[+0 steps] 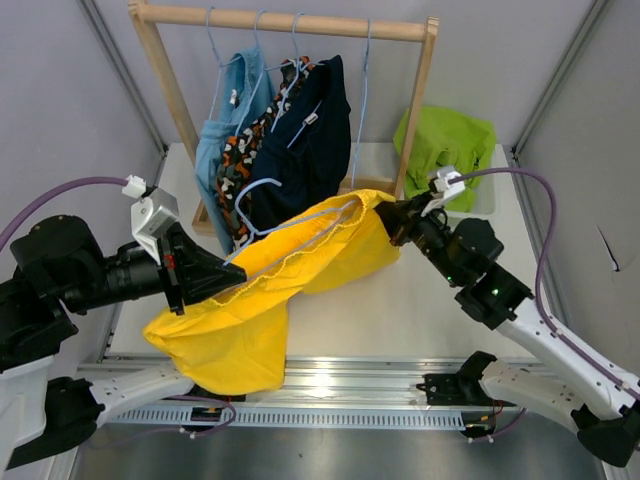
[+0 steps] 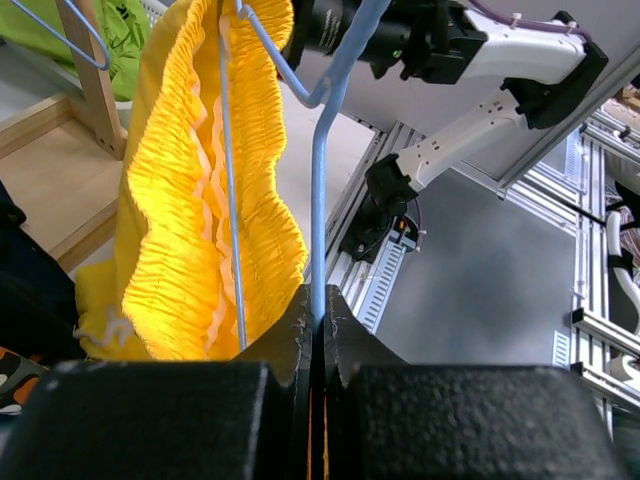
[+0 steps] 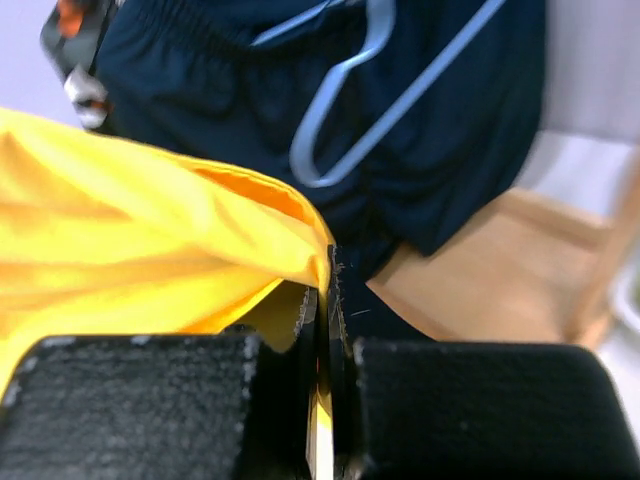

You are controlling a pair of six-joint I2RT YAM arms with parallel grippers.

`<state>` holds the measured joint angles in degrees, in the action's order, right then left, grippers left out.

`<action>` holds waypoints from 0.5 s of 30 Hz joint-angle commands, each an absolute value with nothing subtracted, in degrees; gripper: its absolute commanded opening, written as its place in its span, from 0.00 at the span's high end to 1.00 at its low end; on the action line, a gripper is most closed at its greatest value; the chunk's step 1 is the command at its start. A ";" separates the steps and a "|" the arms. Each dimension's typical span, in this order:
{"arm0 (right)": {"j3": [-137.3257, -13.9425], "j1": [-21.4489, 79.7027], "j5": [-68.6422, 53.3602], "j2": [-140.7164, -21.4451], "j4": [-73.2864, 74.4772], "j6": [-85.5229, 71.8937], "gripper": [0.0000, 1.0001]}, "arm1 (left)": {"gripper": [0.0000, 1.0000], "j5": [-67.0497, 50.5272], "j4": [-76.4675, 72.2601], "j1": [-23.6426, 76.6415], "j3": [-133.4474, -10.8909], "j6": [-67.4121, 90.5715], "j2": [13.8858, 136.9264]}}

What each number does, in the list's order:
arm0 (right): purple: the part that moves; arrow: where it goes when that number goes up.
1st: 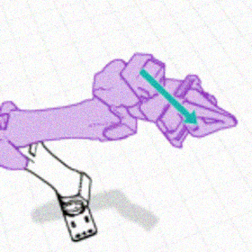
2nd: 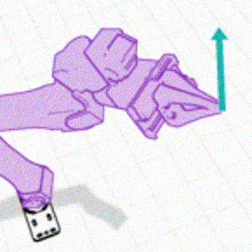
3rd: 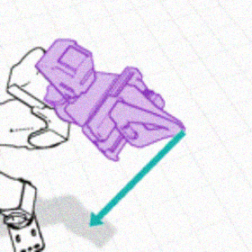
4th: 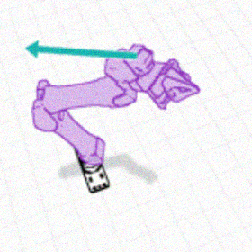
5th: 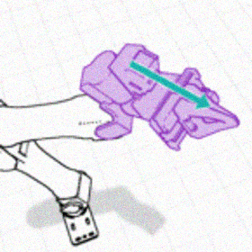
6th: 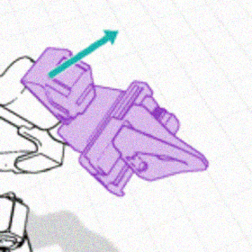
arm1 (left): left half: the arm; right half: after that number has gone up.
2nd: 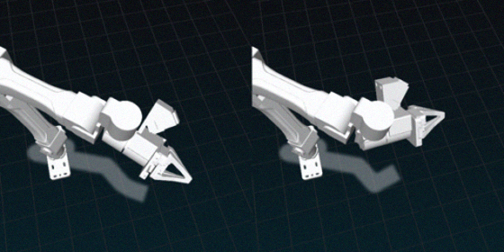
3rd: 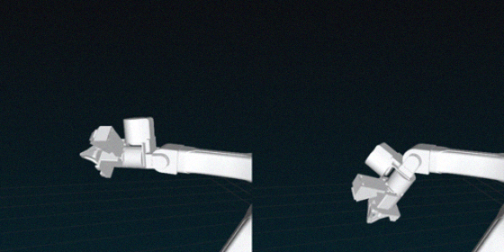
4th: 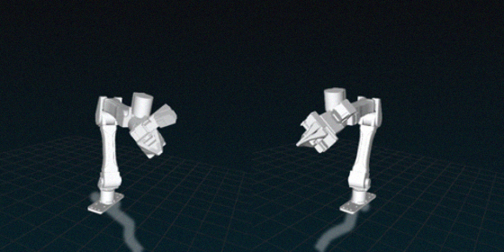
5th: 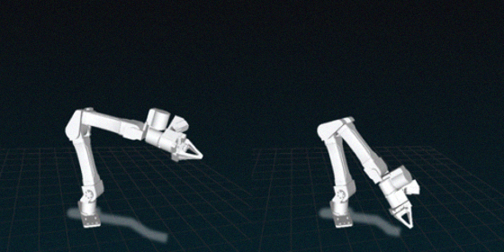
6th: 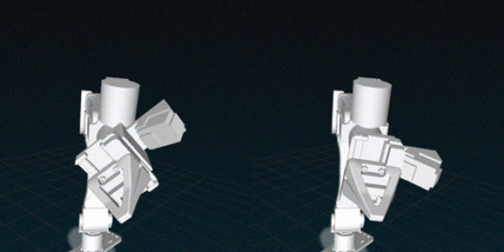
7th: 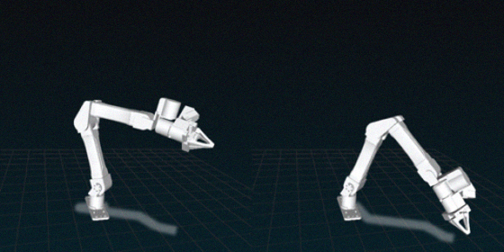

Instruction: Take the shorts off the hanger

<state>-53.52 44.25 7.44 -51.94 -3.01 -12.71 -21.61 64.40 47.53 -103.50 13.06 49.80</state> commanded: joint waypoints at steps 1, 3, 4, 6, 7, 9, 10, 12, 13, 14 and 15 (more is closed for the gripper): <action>-53.88 38.71 16.44 -46.68 -4.49 -9.14 1.00 | 1.00 -22.33 59.94 48.08 -103.45 13.36 48.34; -53.88 34.21 13.55 -45.36 -2.74 -10.80 1.00 | 1.00 -21.62 60.38 48.08 -102.48 13.10 48.08; -53.88 31.75 12.06 -44.66 -2.12 -11.59 1.00 | 1.00 -21.36 60.47 48.16 -102.13 13.01 47.99; -53.27 25.16 8.37 -42.98 -0.89 -14.57 1.00 | 1.00 -20.92 60.64 48.16 -101.52 12.83 47.73; -52.83 21.83 6.87 -41.93 -0.79 -15.46 1.00 | 1.00 -20.83 60.56 48.16 -101.34 12.83 47.72; -51.34 19.87 3.36 -41.05 -0.70 -17.65 1.00 | 1.00 -20.39 60.82 48.25 -101.08 12.74 47.46; -50.89 19.52 2.64 -40.78 -0.70 -17.49 1.00 | 1.00 -20.48 60.91 48.34 -100.90 12.57 47.37; -51.06 19.34 4.47 -40.69 0.43 -16.00 1.00 | 1.00 -19.60 61.17 48.43 -100.81 12.66 47.29; -51.06 19.25 4.83 -40.69 1.74 -15.65 1.00 | 1.00 -19.60 61.08 48.43 -100.90 12.66 47.37; -51.06 19.16 4.05 -40.69 1.58 -15.73 1.00 | 1.00 -19.69 61.08 48.43 -100.90 12.74 47.37; -50.98 19.25 0.91 -40.87 1.41 -16.95 1.00 | 1.00 -19.51 60.91 48.43 -100.81 12.74 47.72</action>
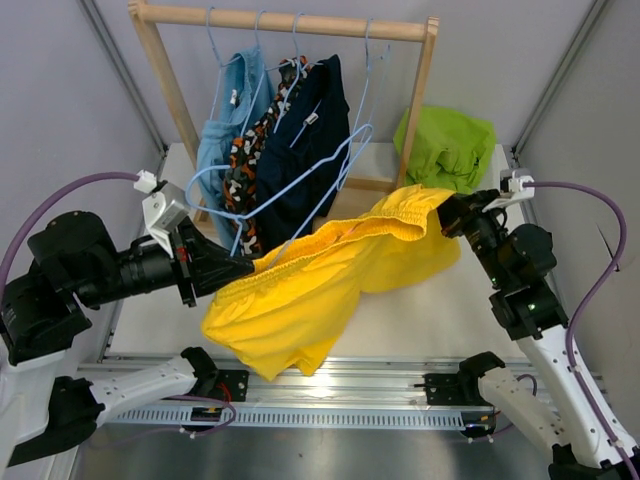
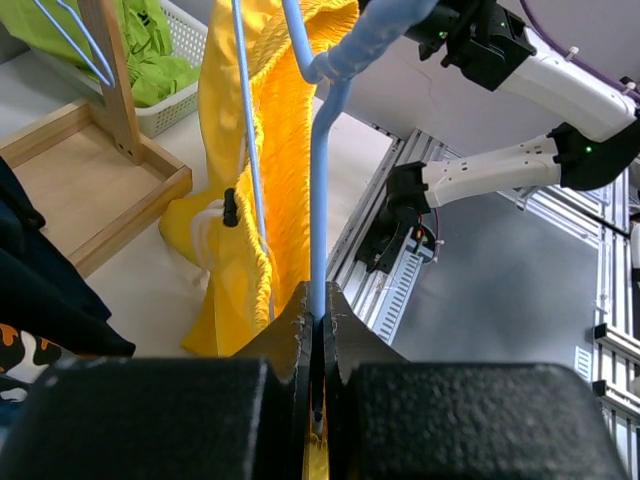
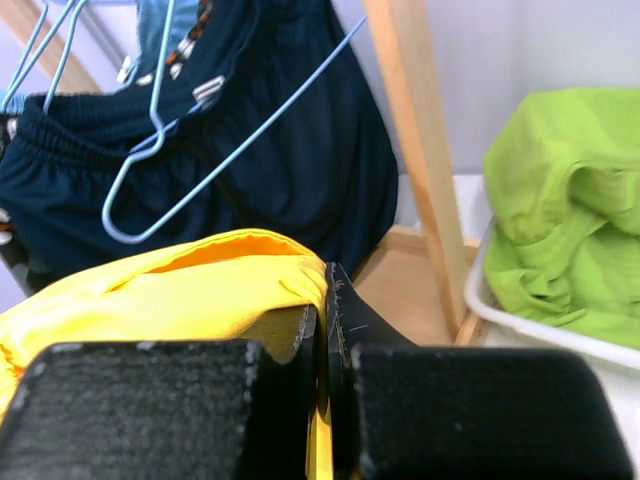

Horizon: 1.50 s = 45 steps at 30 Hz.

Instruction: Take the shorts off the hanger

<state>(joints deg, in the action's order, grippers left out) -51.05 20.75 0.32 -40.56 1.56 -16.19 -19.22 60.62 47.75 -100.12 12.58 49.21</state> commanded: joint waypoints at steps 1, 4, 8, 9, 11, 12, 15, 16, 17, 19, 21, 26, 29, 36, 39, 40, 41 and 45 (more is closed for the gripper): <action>-50.80 19.25 -2.78 -41.04 1.15 -17.92 1.00 | 1.00 -19.60 60.65 48.43 -100.64 12.66 47.90; -48.88 23.53 -11.94 -41.83 -2.17 -21.43 1.00 | 1.00 -14.87 58.46 48.43 -100.90 12.48 49.56; -46.23 41.97 -3.98 -42.45 -1.59 -16.71 1.00 | 1.00 -5.11 48.57 48.51 -98.46 12.66 52.63; -46.40 49.15 -1.61 -43.76 -1.06 -15.66 1.00 | 1.00 -3.18 45.56 48.43 -97.65 12.74 53.17; -48.33 54.56 4.73 -44.91 -0.18 -13.54 1.00 | 1.00 -1.59 38.97 48.43 -94.59 13.44 53.96; -49.21 56.58 6.40 -45.26 1.83 -13.01 1.00 | 1.00 -1.23 34.50 48.43 -93.35 14.14 54.66; -54.56 59.68 11.15 -44.92 5.26 -10.55 1.00 | 1.00 -0.26 37.58 48.43 -95.79 14.94 60.09; -56.32 59.68 13.60 -44.74 7.71 -9.76 1.00 | 1.00 -0.09 39.27 48.51 -96.15 14.94 61.07; -60.60 59.76 19.54 -44.65 8.87 -6.97 1.00 | 1.00 1.65 40.59 48.69 -95.46 14.94 61.43; -65.45 59.33 26.77 -45.17 10.45 -3.10 1.00 | 1.00 3.33 43.41 49.31 -90.65 15.29 59.86; -73.42 57.58 32.49 -46.84 9.67 3.99 1.00 | 1.00 3.87 44.47 49.48 -85.99 16.69 57.32; -96.29 34.63 23.24 -63.23 14.41 6.43 1.00 | 1.00 5.01 48.07 49.57 -76.57 20.39 47.21; -108.25 23.24 11.01 -72.99 13.54 1.15 1.00 | 1.00 5.27 49.74 49.66 -74.54 21.62 44.04; -139.35 9.41 5.81 -99.11 9.23 -1.04 1.00 | 1.00 5.71 50.54 49.66 -73.57 21.53 42.71; -151.76 6.17 2.91 -110.08 5.12 -4.91 1.00 | 1.00 6.41 50.19 49.66 -72.95 20.83 43.24; -153.61 5.54 2.64 -112.04 3.18 -6.49 1.00 | 1.00 6.59 49.84 49.66 -72.78 20.74 43.42; -153.37 5.10 2.64 -113.37 1.42 -7.20 1.00 | 1.00 6.68 49.57 49.66 -72.60 20.48 43.85; -145.32 3.60 4.91 -116.19 -5.78 -7.12 1.00 | 1.00 7.38 47.73 49.66 -71.55 19.34 45.17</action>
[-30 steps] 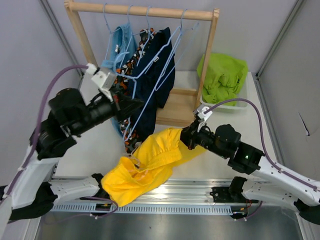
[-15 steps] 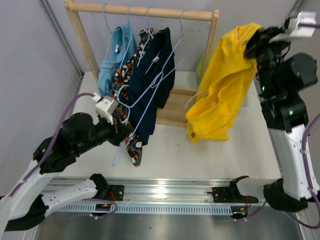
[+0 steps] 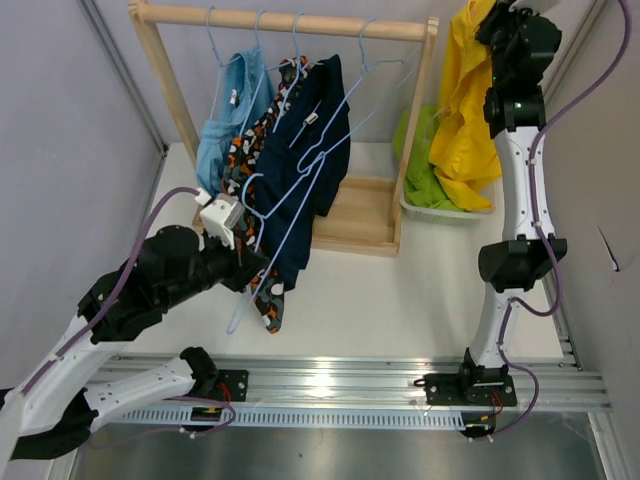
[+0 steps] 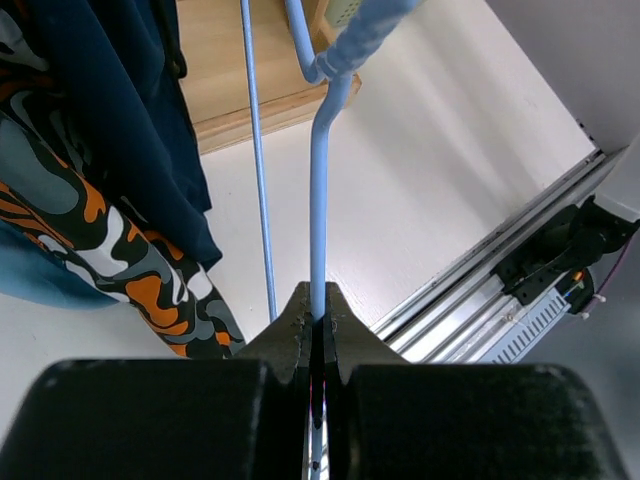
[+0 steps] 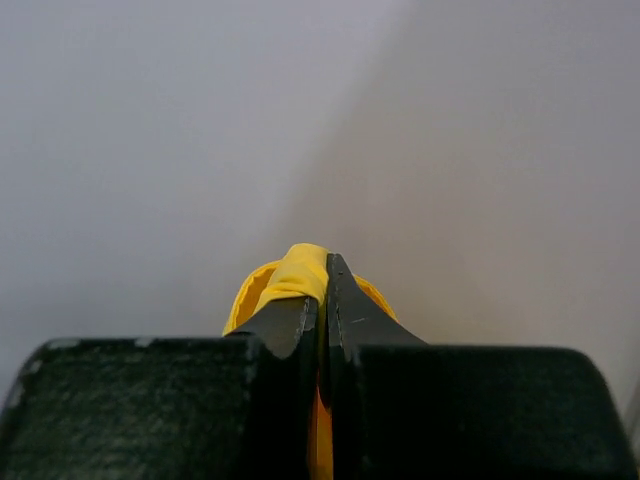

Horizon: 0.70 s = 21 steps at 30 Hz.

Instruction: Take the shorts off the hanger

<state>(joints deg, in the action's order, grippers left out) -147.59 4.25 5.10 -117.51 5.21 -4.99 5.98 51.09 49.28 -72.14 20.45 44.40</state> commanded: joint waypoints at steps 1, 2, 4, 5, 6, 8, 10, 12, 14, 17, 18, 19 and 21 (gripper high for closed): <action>-141.46 3.43 5.53 -114.80 -7.28 -6.95 1.00 | 1.00 7.90 47.64 49.66 -71.46 19.16 45.44; -131.24 3.34 6.41 -113.57 -9.04 -7.38 1.00 | 1.00 8.17 47.38 49.66 -71.37 18.64 45.79; -118.98 3.16 7.20 -108.06 -15.97 -8.26 1.00 | 1.00 9.13 46.85 49.57 -71.63 18.20 47.37; -112.65 3.25 7.47 -105.93 -18.43 -8.70 1.00 | 1.00 9.40 47.02 49.31 -72.07 17.67 48.16; -101.19 3.25 10.08 -103.73 -21.50 -10.70 1.00 | 1.00 10.01 47.20 49.13 -72.59 17.58 49.12; -91.45 3.16 13.26 -97.58 -21.72 -13.70 0.86 | 1.00 11.42 48.69 48.00 -76.28 17.23 52.37; -82.20 3.08 15.29 -92.84 -18.04 -17.74 0.21 | 1.00 11.69 49.48 46.68 -80.21 16.18 55.35; -78.07 3.16 16.08 -89.84 -11.82 -19.59 0.08 | 1.00 12.21 50.09 46.06 -83.82 15.38 57.38; -70.78 3.16 17.14 -83.98 -10.11 -21.79 0.07 | 1.00 14.23 52.45 45.88 -87.78 14.33 61.32; -60.84 3.34 16.09 -76.49 -9.67 -21.27 0.07 | 1.00 15.29 56.32 45.79 -95.94 13.10 66.07; -59.08 3.25 15.74 -71.42 -9.15 -20.57 0.07 | 1.00 13.99 57.29 45.79 -96.76 12.66 67.05; -56.19 3.25 15.82 -68.76 -8.44 -19.44 0.06 | 1.00 13.28 58.70 45.79 -97.81 12.40 68.02; -54.24 3.08 15.73 -61.75 -5.02 -18.55 0.05 | 1.00 12.84 63.86 45.79 -99.49 12.48 70.66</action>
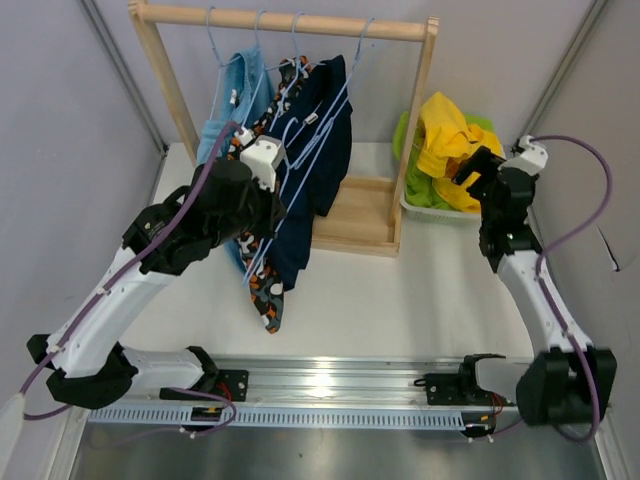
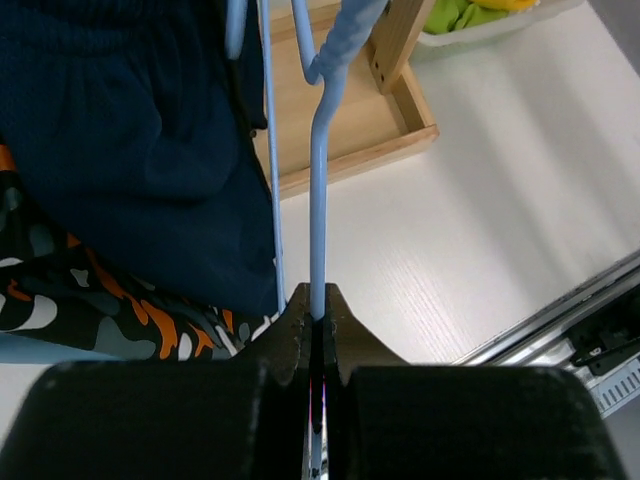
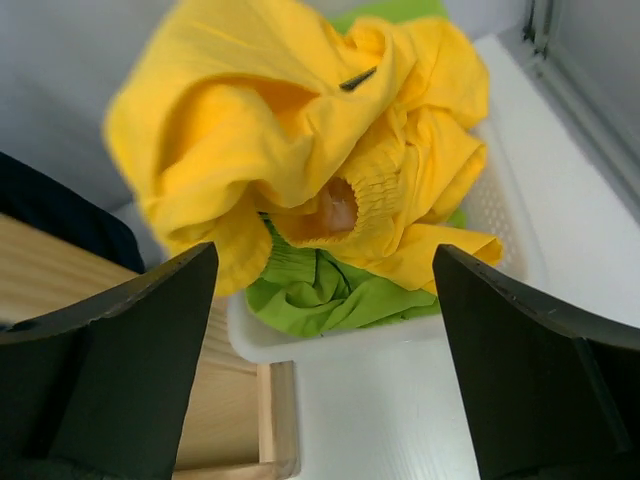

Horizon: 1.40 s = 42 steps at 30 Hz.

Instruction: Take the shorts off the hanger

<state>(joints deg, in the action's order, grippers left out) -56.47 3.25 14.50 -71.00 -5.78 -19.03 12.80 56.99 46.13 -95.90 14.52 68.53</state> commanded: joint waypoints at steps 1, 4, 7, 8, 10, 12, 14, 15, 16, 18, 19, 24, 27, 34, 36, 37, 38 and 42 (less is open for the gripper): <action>-53.10 2.99 15.82 -59.70 -3.62 -17.85 0.04 | 1.00 13.01 65.38 45.88 -99.32 12.65 70.93; -51.95 2.99 15.56 -52.16 1.22 -16.70 0.02 | 1.00 15.72 66.80 45.79 -90.41 13.97 68.39; -50.98 2.99 15.03 -46.43 4.48 -16.70 0.01 | 1.00 16.08 66.36 45.70 -83.97 15.81 63.47; -50.80 2.99 14.59 -45.54 5.53 -17.48 0.00 | 1.00 15.91 66.53 45.70 -82.98 16.17 62.59; -50.63 3.08 13.28 -43.52 5.97 -18.01 0.01 | 1.00 17.04 66.53 45.62 -80.44 17.31 60.65; -50.62 3.08 12.22 -42.98 6.33 -19.06 0.01 | 1.00 17.93 66.10 45.53 -79.63 17.49 59.94; -50.97 2.99 12.13 -43.07 7.03 -20.21 0.00 | 1.00 20.38 65.66 44.91 -81.29 17.32 60.47; -51.15 2.99 11.78 -43.24 7.21 -20.56 0.01 | 1.00 21.00 65.39 44.39 -82.08 16.79 60.82; -51.24 3.08 11.60 -43.16 7.38 -21.00 0.01 | 1.00 21.61 64.17 44.04 -83.66 16.35 61.52; -51.07 3.08 10.55 -42.63 7.47 -21.53 0.01 | 1.00 20.84 62.59 42.81 -87.00 14.86 62.66; -50.89 2.99 10.46 -42.28 7.56 -21.62 0.01 | 1.00 20.40 61.88 42.63 -88.14 14.42 64.49; -50.63 3.08 10.72 -40.87 9.14 -20.92 0.01 | 1.00 16.36 60.47 42.36 -102.03 11.87 72.85; -49.92 2.99 11.16 -39.91 9.76 -20.13 0.01 | 1.00 13.90 60.38 42.36 -114.10 10.90 79.26; -48.60 3.16 10.46 -39.03 10.19 -20.13 0.00 | 1.00 10.56 60.30 40.44 -139.91 8.26 96.94; -48.34 3.08 10.46 -38.50 10.54 -19.69 0.01 | 1.00 9.23 58.11 38.68 -141.76 9.66 99.56; -48.34 3.08 10.63 -38.41 10.63 -19.51 0.01 | 1.00 9.14 57.14 38.24 -142.20 9.93 100.10; -48.25 3.08 10.72 -38.15 10.72 -19.34 0.01 | 1.00 8.88 56.17 37.80 -141.95 10.63 100.63; -47.55 3.60 10.81 -37.53 10.64 -19.25 0.00 | 1.00 6.51 52.48 36.21 -141.24 12.48 102.39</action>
